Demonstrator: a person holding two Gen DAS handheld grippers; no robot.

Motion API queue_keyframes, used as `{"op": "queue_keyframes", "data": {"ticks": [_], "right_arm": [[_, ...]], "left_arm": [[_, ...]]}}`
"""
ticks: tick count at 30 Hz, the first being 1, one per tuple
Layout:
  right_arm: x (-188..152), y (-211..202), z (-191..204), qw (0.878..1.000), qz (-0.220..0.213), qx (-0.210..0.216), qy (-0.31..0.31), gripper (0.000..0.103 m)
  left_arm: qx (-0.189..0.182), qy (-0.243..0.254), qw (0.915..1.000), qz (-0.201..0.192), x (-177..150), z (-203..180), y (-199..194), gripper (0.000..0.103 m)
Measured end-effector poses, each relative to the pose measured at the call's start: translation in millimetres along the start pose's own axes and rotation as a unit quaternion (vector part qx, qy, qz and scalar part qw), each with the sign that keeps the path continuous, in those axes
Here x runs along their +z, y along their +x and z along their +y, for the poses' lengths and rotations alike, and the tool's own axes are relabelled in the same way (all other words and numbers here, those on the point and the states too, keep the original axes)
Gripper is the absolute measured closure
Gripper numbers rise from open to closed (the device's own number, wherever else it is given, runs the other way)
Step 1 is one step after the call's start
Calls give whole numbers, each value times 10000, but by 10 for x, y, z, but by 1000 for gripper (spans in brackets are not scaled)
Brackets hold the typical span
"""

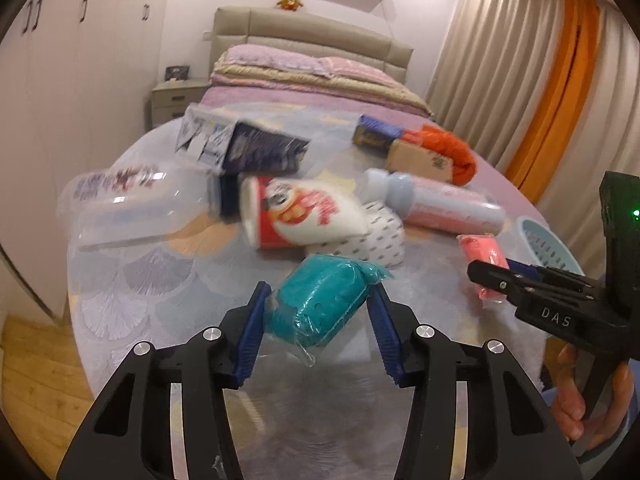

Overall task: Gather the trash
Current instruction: 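Grasp the teal packet with the left tool while the right tool grasps the pink packet, then carry both packets over the blue basket and open both tools to drop them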

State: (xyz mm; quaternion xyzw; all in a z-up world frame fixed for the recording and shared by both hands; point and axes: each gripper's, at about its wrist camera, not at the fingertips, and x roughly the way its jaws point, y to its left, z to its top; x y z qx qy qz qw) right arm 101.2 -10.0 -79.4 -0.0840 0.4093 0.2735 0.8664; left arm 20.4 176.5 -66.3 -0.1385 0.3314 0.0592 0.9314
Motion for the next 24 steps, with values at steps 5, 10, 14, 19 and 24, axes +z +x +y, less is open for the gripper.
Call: {"op": "queue_keyframes", "data": {"ticks": [5, 10, 14, 19, 24], "right_arm": [[39, -253, -121, 9996, -268, 8, 122, 68], [83, -526, -382, 9975, -582, -143, 387, 68], [91, -715, -717, 9937, -786, -359, 709, 68], [38, -899, -1252, 9852, -941, -727, 1235, 68], [-102, -1031, -1827, 9723, -969, -1082, 1829, 68]], "left_arm": [[-306, 196, 9991, -225, 109, -289, -102, 55], [-703, 531, 9955, -362, 245, -713, -121, 55], [-1029, 847, 9903, -405, 351, -1116, -77, 55], [-1417, 1251, 9813, -361, 454, -1680, 69, 55], [-1800, 1452, 9728, -158, 521, -2175, 303, 55]]}}
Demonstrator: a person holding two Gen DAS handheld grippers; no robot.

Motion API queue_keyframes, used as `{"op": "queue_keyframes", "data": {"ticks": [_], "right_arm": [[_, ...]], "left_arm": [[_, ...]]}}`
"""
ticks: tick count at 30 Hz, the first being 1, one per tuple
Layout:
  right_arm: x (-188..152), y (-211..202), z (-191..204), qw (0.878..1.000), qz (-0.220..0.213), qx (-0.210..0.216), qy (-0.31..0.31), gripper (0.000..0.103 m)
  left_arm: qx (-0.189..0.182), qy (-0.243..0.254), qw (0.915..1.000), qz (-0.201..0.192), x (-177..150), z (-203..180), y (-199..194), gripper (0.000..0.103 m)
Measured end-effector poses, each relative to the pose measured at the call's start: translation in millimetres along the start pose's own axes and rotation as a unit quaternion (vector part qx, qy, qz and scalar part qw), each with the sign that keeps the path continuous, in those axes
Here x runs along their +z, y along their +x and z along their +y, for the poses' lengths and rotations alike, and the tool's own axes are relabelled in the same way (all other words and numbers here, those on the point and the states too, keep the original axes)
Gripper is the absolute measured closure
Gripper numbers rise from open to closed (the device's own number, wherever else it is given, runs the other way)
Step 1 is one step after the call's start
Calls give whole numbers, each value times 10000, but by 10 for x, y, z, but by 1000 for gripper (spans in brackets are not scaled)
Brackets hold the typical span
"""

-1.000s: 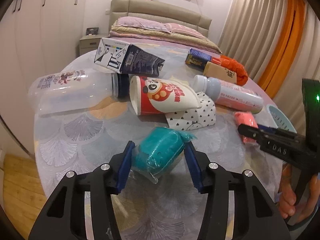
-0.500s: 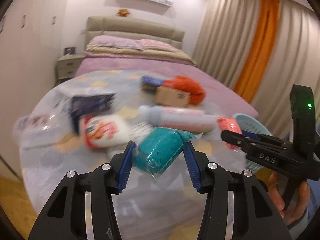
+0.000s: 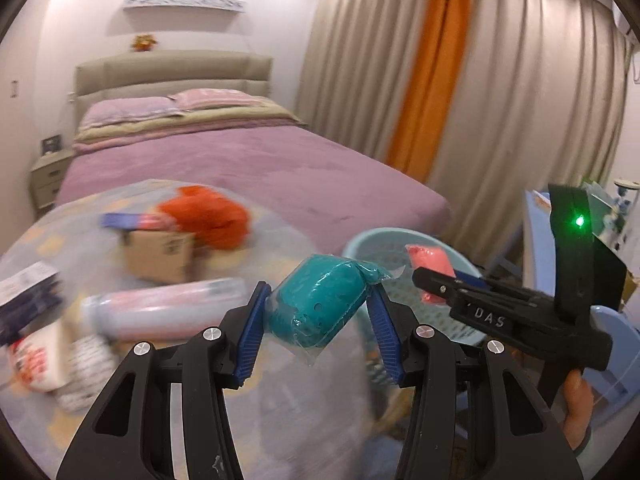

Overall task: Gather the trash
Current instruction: 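Carry both packets over the blue basket and open both tools to drop them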

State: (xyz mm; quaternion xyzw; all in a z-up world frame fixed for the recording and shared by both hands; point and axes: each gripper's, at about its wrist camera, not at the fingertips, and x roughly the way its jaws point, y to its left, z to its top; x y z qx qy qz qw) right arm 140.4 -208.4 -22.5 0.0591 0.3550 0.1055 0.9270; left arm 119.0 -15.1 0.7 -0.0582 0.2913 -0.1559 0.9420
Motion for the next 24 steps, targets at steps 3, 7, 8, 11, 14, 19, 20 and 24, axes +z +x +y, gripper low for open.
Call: {"op": "queue_keyframes", "data": {"ticks": [3, 7, 8, 11, 14, 19, 20, 24], "right_arm": [[10, 11, -350, 9991, 12, -260, 324, 68], [-24, 113, -808, 9950, 155, -589, 787, 68], [-28, 139, -889, 9941, 198, -625, 860, 68], [-96, 230, -1077, 9911, 336, -719, 1067, 68], [-143, 310, -1170, 9894, 434, -763, 1160, 67], [-182, 371, -1283, 9872, 498, -825, 1268, 66], [-185, 380, -1308, 9869, 509, -833, 1285, 66], [-158, 383, -1385, 9856, 506, -834, 1379, 61]], "left_arm": [[-246, 98, 9996, 132, 79, -188, 246, 55], [-470, 279, 9978, 381, 132, -443, 626, 55], [-526, 305, 9971, 461, 136, -495, 730, 55], [-633, 289, 9951, 699, 131, -577, 1008, 55], [-676, 301, 9932, 904, 93, -643, 1225, 55], [-690, 361, 9909, 1098, 58, -725, 1423, 55], [-685, 355, 9907, 1121, 63, -735, 1456, 55], [-706, 332, 9904, 1144, 76, -744, 1497, 54]]}}
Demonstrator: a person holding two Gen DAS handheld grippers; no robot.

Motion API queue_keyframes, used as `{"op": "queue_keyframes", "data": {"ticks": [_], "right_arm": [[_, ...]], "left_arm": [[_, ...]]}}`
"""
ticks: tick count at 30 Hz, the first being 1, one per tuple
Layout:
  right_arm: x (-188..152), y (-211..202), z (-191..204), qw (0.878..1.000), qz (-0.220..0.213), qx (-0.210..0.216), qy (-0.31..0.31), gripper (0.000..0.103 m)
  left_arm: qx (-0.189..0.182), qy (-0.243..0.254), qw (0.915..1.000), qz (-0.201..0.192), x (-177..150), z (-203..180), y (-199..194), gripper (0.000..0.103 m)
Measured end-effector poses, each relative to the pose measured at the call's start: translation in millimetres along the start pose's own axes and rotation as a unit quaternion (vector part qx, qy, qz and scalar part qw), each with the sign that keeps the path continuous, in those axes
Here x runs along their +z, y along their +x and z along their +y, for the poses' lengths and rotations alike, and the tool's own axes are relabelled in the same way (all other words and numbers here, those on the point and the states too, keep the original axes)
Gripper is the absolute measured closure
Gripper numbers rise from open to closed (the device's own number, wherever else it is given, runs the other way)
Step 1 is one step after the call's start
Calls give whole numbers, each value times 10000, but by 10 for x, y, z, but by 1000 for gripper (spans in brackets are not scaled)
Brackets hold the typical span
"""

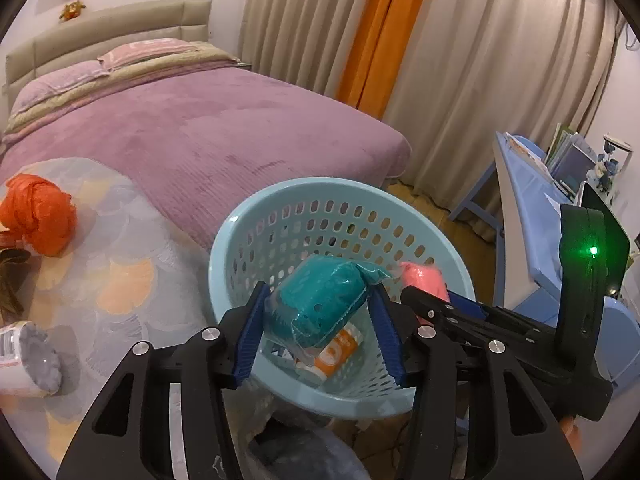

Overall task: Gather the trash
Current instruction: 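Carry both packets over the blue basket and open both tools to drop them, then move both tools back to the table toward the clear bottle and spray can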

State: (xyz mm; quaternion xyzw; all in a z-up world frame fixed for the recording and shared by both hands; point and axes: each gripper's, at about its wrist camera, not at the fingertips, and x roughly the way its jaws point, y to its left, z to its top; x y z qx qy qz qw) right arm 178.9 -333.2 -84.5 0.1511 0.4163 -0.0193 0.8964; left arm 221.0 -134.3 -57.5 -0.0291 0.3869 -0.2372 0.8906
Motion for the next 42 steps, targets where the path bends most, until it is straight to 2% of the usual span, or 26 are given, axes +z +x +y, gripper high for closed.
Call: {"op": "queue_keyframes", "data": {"ticks": [1, 3, 7, 13, 22, 33, 42], "right_arm": [[3, -7, -19, 10000, -15, 5, 24, 55], [7, -35, -39, 9999, -76, -22, 62, 50], [24, -88, -72, 9998, -156, 19, 78, 50], [42, -173, -12, 9997, -222, 98, 26, 50], [17, -360, 318, 9984, -362, 328, -286, 50], [-92, -472, 960, 9920, -436, 708, -954, 50], [-283, -461, 1611, 9801, -372, 1047, -1643, 50]], "left_arm": [[11, -3, 10000, -11, 7, -5, -1, 51], [7, -17, 10000, -36, 24, -29, 11, 45], [-29, -30, 9999, -106, 20, -36, -40, 41], [-127, -98, 9995, -283, -2, -11, -195, 41], [-142, -198, 9978, -620, -78, 115, -584, 41], [277, -511, 9914, -1174, -228, 520, -1279, 41], [825, -1022, 9776, -1645, -407, 1074, -1950, 40]]}}
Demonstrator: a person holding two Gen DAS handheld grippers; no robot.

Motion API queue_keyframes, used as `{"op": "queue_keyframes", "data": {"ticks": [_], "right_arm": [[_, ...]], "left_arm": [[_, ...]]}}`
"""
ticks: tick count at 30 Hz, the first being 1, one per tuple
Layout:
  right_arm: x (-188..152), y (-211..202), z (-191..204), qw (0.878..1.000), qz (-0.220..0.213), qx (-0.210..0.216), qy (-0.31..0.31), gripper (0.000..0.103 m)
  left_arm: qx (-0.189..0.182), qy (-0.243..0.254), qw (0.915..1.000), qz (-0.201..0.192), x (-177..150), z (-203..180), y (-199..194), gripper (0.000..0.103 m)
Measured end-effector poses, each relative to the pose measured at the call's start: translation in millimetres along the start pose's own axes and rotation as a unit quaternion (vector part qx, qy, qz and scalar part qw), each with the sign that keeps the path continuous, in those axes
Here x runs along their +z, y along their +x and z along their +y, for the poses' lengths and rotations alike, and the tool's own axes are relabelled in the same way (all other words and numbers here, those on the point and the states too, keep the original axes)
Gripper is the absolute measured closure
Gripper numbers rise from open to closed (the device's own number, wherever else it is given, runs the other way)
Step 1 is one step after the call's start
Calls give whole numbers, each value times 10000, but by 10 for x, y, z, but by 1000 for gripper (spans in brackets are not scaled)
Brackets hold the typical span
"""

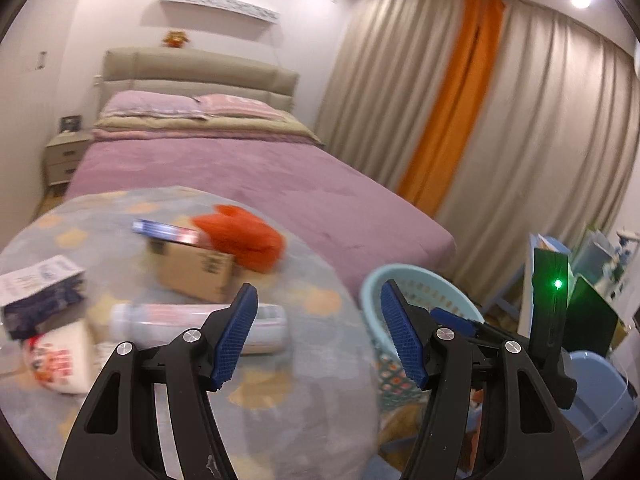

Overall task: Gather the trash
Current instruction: 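Move both tools back to the table toward the clear bottle and spray can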

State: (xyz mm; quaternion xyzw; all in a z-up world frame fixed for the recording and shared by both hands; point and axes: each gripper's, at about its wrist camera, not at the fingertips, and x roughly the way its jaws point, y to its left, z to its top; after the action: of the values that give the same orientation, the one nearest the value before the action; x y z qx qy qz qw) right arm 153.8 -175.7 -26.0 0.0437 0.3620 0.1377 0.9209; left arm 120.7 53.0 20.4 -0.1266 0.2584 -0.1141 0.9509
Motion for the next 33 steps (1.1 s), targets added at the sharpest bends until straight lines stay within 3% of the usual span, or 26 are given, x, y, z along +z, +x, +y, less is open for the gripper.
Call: {"op": "queue_keyframes", "data": {"ticks": [6, 12, 17, 24, 29, 33], "right_arm": [[62, 98, 398, 9988, 15, 252, -416, 50], [105, 312, 823, 9941, 166, 535, -927, 50], [128, 508, 1147, 9888, 331, 712, -1271, 50], [198, 811, 1503, 9804, 623, 871, -1655, 50], [204, 1034, 1631, 9734, 922, 931, -1881, 50], [223, 1130, 1670, 9699, 1063, 1040, -1930, 50]], "left_arm": [[496, -210, 9982, -277, 27, 418, -398, 40], [1173, -528, 9909, -392, -72, 997, -786, 38], [1883, -961, 9765, -425, -150, 1696, -1122, 36], [2582, -912, 9618, -32, -176, 2488, -1275, 34], [2554, -1005, 9611, 301, -169, 2903, -1234, 34], [2293, -1068, 9649, 711, -212, 3114, -1126, 34]]}}
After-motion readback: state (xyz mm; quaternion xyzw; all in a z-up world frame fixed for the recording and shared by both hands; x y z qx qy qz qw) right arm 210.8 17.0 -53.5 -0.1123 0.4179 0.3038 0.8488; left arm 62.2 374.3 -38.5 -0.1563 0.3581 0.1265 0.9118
